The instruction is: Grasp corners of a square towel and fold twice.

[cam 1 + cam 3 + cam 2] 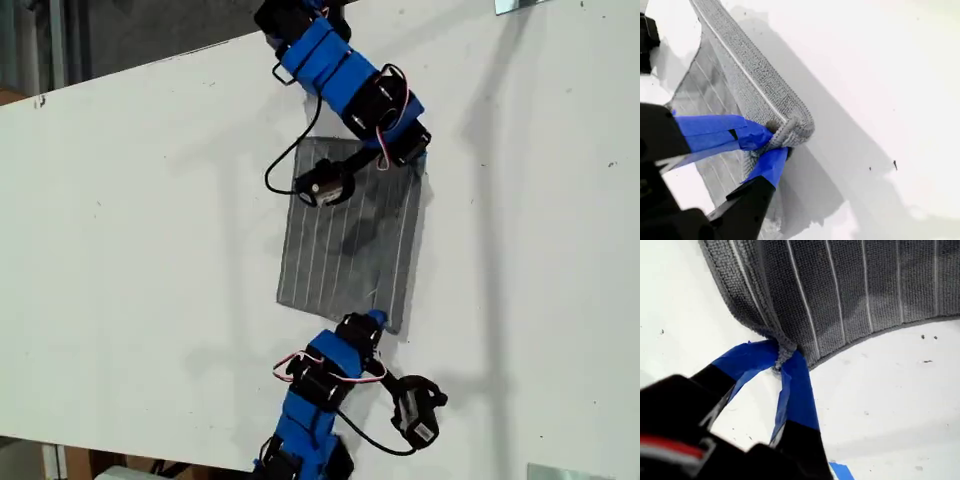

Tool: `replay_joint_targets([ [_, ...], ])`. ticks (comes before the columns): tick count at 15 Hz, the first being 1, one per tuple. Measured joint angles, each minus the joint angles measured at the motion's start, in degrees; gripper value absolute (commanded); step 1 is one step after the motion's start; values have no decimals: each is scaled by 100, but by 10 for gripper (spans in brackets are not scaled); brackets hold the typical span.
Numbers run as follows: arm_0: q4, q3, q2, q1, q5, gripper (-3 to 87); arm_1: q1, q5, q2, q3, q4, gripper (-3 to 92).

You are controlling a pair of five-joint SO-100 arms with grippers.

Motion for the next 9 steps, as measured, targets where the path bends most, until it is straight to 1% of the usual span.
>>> replay_joint_targets([
  [1,-255,0,-35,202,-141,-3,-97,0,0,0,-132,-1],
  [3,-580,0,-44,466,-325,-3,-211,0,0,0,-343,-1],
  [7,-1547,35,-633,562,-773,-3,-396,26,-457,0,-1143,-1],
  [9,-1793,35,-861,642,-967,-3,-466,35,-457,0,-1257,-1],
])
